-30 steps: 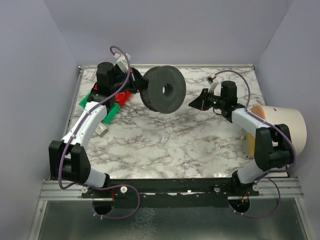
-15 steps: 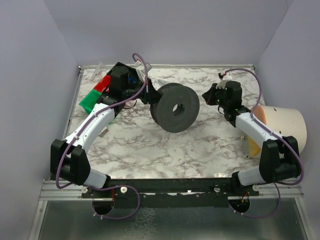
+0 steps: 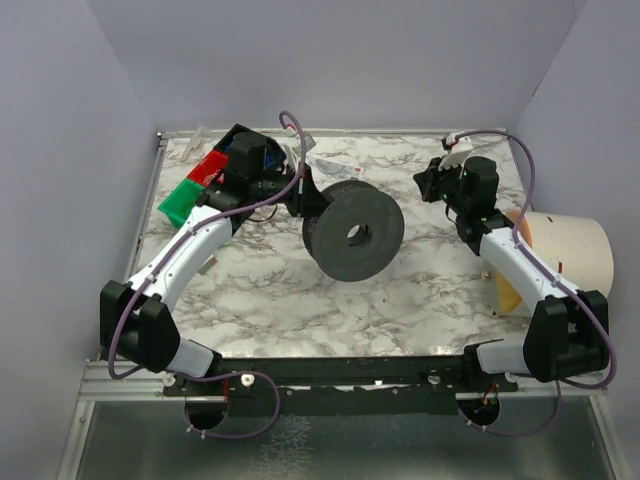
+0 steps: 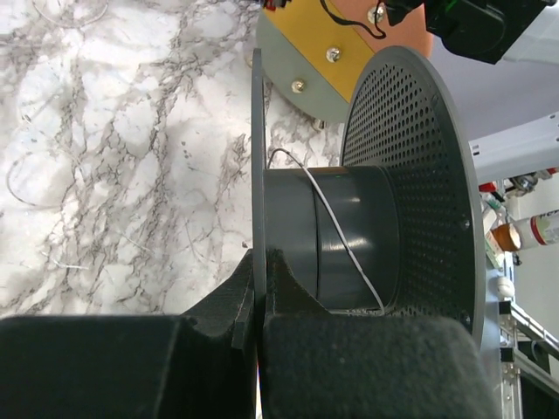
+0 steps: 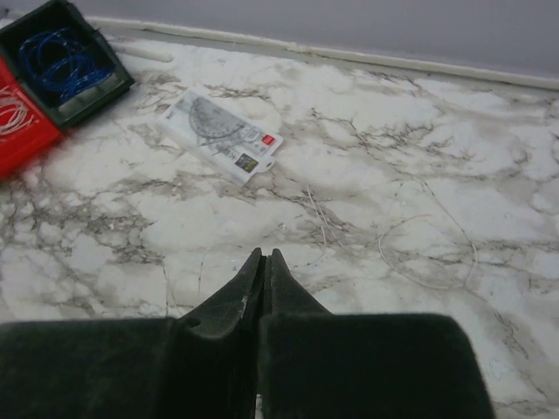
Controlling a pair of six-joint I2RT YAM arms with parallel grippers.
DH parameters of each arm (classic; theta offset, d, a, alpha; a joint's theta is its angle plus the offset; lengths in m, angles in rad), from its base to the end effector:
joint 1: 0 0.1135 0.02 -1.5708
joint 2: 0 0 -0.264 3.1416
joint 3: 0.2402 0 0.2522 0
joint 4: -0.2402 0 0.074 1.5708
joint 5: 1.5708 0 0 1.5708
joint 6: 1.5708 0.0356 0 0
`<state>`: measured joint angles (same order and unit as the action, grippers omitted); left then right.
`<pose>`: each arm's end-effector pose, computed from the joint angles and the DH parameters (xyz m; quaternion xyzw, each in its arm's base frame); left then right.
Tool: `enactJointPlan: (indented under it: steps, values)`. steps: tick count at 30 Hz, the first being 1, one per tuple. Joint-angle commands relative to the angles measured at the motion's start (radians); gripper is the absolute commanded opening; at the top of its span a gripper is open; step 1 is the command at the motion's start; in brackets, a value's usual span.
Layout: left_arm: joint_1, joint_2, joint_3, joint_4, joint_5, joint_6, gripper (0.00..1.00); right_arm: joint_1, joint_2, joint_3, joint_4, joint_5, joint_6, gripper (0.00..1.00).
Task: Wrap the cables
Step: Wrap the cable around the cable reel.
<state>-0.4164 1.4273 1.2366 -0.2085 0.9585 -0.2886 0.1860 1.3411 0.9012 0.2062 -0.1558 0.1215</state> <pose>0.2819 -0.1565 0.3506 0.3016 0.7216 -0.5300 0.3278 0.3069 0.0634 0.2953 -0.0734 0.7804 0.1550 0.6013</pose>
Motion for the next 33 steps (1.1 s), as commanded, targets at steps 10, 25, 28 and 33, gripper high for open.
enactJointPlan:
  steps: [10,25,28,33]
  values:
    - [0.001,0.063,0.388,-0.111,-0.078,0.078,0.00,-0.056,0.040,0.038,-0.299,-0.904,-0.580,0.34]
    - [0.002,0.091,0.502,-0.017,-0.031,-0.031,0.00,-0.060,0.126,-0.009,-0.359,-1.348,-0.714,1.00]
    - [0.002,0.086,0.476,0.045,-0.011,-0.084,0.00,-0.045,0.160,0.001,-0.348,-1.386,-0.680,1.00]
    - [0.002,0.083,0.440,0.111,0.004,-0.141,0.00,0.045,0.193,0.017,-0.348,-1.373,-0.685,1.00]
